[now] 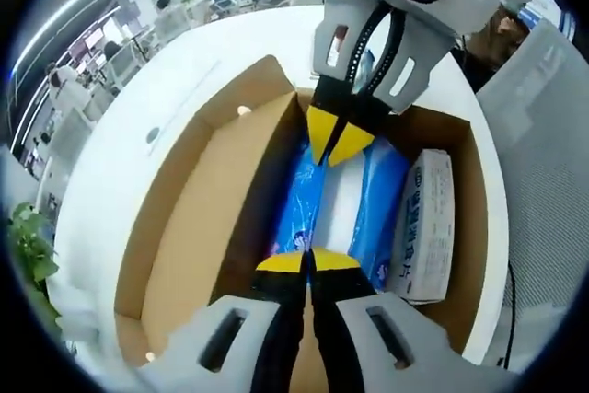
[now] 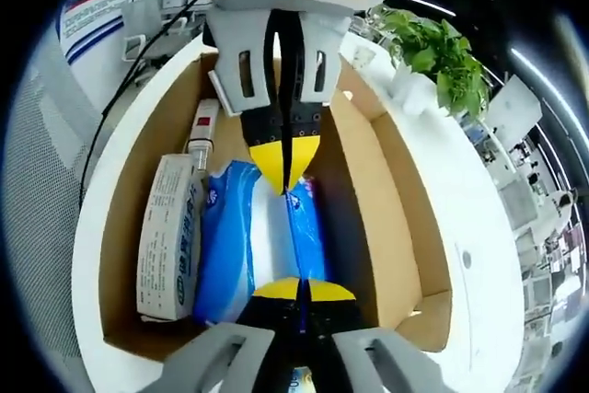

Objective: Operate the shoe box by opening the lid, removing the specified soft item, and placing it in the target area until the item is outside and the box remains undamaged.

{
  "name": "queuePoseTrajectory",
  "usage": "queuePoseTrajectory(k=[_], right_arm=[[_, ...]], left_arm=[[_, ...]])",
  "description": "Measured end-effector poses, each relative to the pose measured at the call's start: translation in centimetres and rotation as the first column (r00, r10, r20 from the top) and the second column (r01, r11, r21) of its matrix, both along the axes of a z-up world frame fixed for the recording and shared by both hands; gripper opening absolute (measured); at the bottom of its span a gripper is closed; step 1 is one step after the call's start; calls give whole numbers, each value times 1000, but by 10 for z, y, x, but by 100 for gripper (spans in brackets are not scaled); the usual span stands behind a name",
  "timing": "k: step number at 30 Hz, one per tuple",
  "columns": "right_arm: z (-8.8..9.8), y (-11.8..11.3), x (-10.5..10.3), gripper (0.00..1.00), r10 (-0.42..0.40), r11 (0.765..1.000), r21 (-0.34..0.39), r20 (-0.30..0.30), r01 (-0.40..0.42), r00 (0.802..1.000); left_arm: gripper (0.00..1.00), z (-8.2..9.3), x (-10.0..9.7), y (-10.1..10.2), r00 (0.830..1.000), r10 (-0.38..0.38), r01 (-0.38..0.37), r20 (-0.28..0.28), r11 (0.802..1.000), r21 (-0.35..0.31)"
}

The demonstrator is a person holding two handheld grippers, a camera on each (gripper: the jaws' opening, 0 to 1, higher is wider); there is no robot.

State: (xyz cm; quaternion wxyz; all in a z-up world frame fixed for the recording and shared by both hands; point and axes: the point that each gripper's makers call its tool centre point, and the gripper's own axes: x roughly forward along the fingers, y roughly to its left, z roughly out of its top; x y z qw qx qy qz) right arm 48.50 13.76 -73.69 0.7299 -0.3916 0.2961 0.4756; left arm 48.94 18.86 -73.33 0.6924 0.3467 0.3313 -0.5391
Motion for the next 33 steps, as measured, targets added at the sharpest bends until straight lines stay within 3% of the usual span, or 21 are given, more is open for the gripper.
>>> queuePoseTrajectory(k=[24,33], right_arm=[[61,5,-3,0,-11,997,79,105,3,994],[96,4,-11,0,2,995,100,151,-17,989]], left_arm=[[0,59,-4,5,997,31,-29,78,999,-33],[0,94,-11,5,993,45,-39,110,998,-54]])
